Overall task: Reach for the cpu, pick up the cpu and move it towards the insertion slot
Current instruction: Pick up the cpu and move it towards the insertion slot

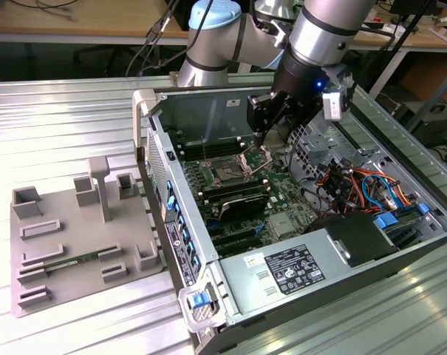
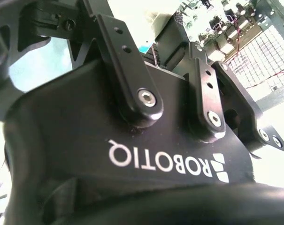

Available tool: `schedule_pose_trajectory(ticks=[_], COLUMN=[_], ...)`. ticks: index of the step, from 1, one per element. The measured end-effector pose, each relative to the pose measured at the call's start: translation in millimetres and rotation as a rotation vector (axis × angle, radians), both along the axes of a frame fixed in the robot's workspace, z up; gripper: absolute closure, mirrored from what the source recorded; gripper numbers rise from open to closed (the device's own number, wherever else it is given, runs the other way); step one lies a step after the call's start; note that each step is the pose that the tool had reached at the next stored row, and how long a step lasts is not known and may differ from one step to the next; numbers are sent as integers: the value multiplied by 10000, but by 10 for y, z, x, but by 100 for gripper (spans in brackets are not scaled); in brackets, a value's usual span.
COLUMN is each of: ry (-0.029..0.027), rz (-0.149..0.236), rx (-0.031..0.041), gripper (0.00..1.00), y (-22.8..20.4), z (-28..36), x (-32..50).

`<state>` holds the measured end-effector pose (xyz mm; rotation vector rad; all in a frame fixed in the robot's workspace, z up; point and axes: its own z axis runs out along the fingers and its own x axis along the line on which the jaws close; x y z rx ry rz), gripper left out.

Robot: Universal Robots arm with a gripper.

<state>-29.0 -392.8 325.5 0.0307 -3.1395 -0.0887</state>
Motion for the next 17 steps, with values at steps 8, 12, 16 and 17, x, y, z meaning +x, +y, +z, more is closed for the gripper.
schedule_pose_trajectory(ticks=[8, 12, 16, 17], ry=[0, 0, 0, 0], rz=[0, 0, 0, 0], rx=[0, 1, 1, 1], gripper=[45, 45, 45, 45], y=[58, 87, 114, 118], z=[-9, -14, -20, -21], x=[2, 4, 5, 5])
